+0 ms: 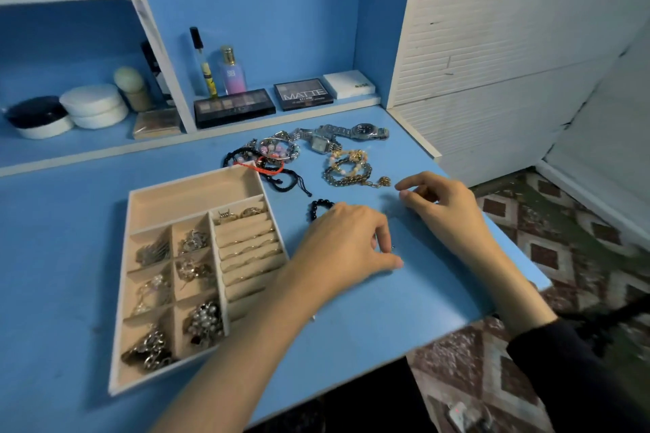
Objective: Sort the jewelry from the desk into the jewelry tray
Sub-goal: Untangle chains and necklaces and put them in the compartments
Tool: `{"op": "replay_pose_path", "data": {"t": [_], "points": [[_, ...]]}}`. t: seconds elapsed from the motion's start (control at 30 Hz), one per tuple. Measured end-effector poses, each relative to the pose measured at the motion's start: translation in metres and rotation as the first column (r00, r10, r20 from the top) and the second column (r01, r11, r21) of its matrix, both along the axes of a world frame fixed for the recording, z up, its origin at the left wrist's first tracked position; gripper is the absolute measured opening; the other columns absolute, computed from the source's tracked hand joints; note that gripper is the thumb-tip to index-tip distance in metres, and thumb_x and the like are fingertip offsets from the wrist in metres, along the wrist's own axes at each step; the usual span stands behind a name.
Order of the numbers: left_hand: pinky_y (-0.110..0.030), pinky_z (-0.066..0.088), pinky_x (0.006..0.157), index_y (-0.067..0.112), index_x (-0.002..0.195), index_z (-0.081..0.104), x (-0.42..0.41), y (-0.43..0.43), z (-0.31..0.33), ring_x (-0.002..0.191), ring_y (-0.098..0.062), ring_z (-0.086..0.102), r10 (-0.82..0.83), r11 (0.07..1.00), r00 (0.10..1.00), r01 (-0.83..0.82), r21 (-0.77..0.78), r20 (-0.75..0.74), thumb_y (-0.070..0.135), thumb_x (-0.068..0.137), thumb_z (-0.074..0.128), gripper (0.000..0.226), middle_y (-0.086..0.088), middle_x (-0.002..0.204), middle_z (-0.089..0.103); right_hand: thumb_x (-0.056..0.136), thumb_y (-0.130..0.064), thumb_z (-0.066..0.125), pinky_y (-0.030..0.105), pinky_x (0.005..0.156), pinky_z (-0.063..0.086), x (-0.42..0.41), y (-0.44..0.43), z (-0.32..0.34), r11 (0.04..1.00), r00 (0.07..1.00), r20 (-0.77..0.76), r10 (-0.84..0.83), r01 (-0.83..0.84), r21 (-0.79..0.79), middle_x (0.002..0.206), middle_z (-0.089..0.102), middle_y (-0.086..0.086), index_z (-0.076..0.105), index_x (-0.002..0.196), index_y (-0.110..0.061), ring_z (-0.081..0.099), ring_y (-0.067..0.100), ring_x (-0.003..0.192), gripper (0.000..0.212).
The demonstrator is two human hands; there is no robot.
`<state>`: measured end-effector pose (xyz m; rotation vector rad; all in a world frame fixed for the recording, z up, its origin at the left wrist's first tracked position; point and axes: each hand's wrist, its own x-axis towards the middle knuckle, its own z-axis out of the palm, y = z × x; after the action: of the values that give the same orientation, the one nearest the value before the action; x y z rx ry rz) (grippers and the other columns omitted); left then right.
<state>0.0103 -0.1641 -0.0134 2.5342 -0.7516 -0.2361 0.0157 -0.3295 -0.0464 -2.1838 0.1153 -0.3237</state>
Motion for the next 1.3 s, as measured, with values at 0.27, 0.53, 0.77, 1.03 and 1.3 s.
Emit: {"op": "replay_pose_path", "data": {"t": [0.27, 0.53, 0.77, 1.03, 1.3], "points": [[-0.026, 0.032, 0.069, 0.029, 0.092, 0.065, -0.004, -0.011, -0.002, 0.089, -0.012, 0.038, 0.0, 0.996, 0.992, -0.012, 0.091, 0.125, 0.039, 0.082, 0.063, 0.015, 0.01, 0.078, 0.044, 0.086, -0.017, 0.059, 0.017, 0.056, 0.036, 0.001, -0.001, -0.001, 1.0, 1.0, 0.012, -0.017, 0.017, 0.019, 0.071, 0.062, 0.015, 0.068, 0.087, -0.021, 0.048, 0.014, 0.06, 0.01], [-0.031, 0.043, 0.075, 0.02, 0.094, 0.063, -0.007, -0.013, -0.003, 0.1, -0.016, 0.044, 0.0, 0.998, 0.988, -0.008, 0.056, 0.152, 0.025, 0.091, 0.05, 0.014, 0.005, 0.092, 0.061, 0.087, -0.018, 0.059, 0.014, 0.051, 0.034, 0.013, -0.007, 0.003, 1.0, 1.0, 0.026, -0.002, 0.002, 0.013, 0.064, 0.055, 0.002, 0.067, 0.088, -0.021, 0.043, 0.006, 0.052, 0.009], [-0.024, 0.047, 0.072, 0.02, 0.091, 0.063, 0.002, 0.002, 0.014, 0.078, -0.008, 0.057, 0.116, 0.98, 0.993, -0.111, -0.165, 0.023, 0.028, 0.089, 0.056, 0.011, 0.012, 0.075, 0.059, 0.088, -0.016, 0.057, 0.032, 0.078, 0.041, 0.037, -0.009, 0.001, 0.907, 0.992, 0.012, 0.128, -0.112, -0.407, 0.095, 0.055, 0.002, 0.063, 0.116, -0.02, 0.05, 0.021, 0.09, 0.029], [-0.003, 0.04, 0.063, 0.025, 0.084, 0.064, 0.01, 0.02, 0.046, 0.074, -0.001, 0.061, 0.254, 0.887, 0.967, -0.218, -0.408, 0.036, 0.027, 0.085, 0.063, 0.002, 0.01, 0.078, 0.067, 0.085, -0.018, 0.061, 0.029, 0.064, 0.039, 0.045, -0.007, 0.007, 0.791, 0.985, -0.002, 0.175, -0.142, -0.595, 0.086, 0.053, 0.0, 0.068, 0.091, -0.015, 0.049, 0.019, 0.084, 0.009], [-0.006, 0.045, 0.063, 0.024, 0.086, 0.065, 0.017, 0.042, 0.07, 0.071, 0.004, 0.061, 0.303, 0.8, 0.951, -0.218, -0.558, 0.063, 0.023, 0.086, 0.063, 0.002, 0.011, 0.076, 0.069, 0.085, -0.015, 0.063, 0.023, 0.063, 0.042, 0.042, 0.006, 0.019, 0.991, 0.992, 0.052, 0.119, -0.116, -0.06, 0.076, 0.065, 0.006, 0.066, 0.082, -0.009, 0.053, 0.017, 0.068, 0.007]]}}
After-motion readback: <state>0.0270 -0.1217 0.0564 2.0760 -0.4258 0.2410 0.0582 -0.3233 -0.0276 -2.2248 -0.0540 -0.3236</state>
